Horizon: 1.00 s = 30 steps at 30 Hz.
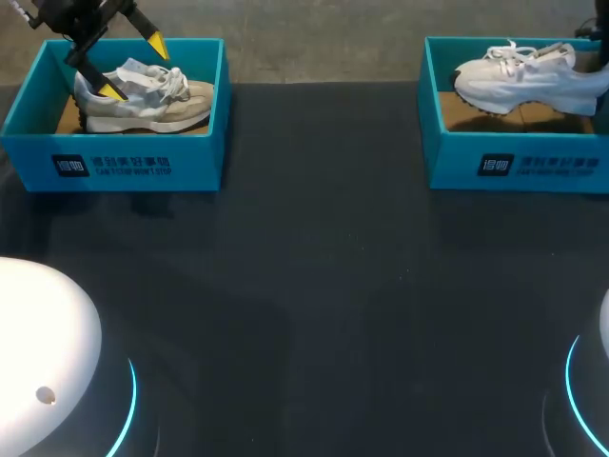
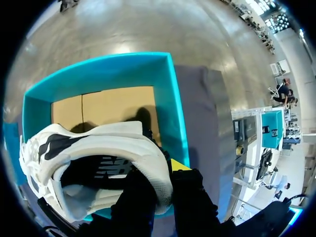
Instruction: Take the shoe out of the shoebox, open the shoe tongue, remove and reinsert the insole, then place the shoe into the shoebox
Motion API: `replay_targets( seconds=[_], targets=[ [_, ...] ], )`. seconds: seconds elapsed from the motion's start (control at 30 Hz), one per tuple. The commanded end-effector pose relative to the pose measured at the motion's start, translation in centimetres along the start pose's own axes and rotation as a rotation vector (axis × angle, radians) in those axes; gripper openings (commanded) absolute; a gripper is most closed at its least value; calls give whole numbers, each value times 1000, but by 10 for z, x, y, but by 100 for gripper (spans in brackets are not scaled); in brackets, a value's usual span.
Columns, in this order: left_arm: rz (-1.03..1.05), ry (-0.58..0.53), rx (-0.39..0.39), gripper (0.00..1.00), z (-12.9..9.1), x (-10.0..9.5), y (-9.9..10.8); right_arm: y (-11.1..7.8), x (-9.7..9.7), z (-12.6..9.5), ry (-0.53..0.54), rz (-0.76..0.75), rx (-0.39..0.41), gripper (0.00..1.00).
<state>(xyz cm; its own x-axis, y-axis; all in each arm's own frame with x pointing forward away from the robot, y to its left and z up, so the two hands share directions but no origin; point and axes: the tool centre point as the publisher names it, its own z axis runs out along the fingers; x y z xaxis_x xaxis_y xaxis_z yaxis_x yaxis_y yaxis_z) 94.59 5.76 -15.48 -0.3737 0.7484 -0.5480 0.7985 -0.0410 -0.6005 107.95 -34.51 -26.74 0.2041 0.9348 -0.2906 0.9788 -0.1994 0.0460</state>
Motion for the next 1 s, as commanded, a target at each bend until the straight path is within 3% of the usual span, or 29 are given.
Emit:
replay_targets(
  seconds=[0.03,0.6,1.0],
  targets=[
    [0,3,-2,100,0,0,-1,1,5,4,-30,-8,-5,0],
    [0,3,-2,100,0,0,-1,4,17,48,-103,6,40,0],
    [0,3,-2,100,0,0,-1,6,19,63,-119,11,61,0]
  ],
)
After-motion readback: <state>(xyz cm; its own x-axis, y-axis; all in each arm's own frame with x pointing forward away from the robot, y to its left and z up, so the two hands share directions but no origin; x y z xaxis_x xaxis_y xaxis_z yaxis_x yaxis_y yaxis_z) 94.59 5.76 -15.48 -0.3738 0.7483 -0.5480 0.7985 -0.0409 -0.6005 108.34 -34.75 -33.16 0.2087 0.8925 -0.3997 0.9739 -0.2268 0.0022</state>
